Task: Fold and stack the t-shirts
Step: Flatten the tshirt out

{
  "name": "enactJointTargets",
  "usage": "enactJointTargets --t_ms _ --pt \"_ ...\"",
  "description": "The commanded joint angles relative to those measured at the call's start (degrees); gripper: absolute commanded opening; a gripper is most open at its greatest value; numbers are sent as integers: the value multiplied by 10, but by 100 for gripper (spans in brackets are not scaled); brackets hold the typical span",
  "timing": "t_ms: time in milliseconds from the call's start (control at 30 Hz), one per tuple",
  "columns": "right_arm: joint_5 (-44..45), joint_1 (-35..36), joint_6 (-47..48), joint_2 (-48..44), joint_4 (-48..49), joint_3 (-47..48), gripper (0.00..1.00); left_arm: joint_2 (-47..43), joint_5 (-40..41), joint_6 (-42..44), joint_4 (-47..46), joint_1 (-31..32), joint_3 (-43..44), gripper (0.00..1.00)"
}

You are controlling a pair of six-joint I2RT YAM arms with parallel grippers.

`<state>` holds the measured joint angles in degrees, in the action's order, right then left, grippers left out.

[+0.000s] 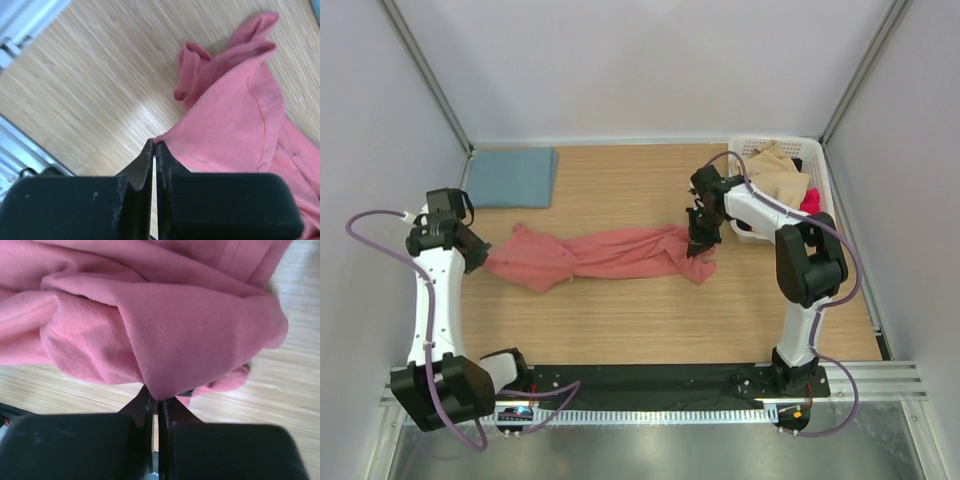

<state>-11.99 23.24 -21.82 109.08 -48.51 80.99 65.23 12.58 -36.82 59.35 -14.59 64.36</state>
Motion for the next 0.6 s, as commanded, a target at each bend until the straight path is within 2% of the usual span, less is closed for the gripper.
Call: enactJointTargets --t_ms 0,33,167,267,367,567 --pt "0 0 -3 -47 -39 8 1 -1 100 23 29 2 53 0" --pt "-1 0 -5 -65 -64 4 1 -4 154 25 36 3 61 0" --pt "-15 0 -16 -153 -114 -10 1 -8 208 26 48 14 63 0" --pt "10 0 -15 -162 -135 10 1 -2 234 24 52 14 77 0" --pt "60 -5 3 -122 -126 51 1 11 222 25 49 14 93 0" --pt "163 -20 49 54 -137 230 1 27 223 38 51 15 118 0"
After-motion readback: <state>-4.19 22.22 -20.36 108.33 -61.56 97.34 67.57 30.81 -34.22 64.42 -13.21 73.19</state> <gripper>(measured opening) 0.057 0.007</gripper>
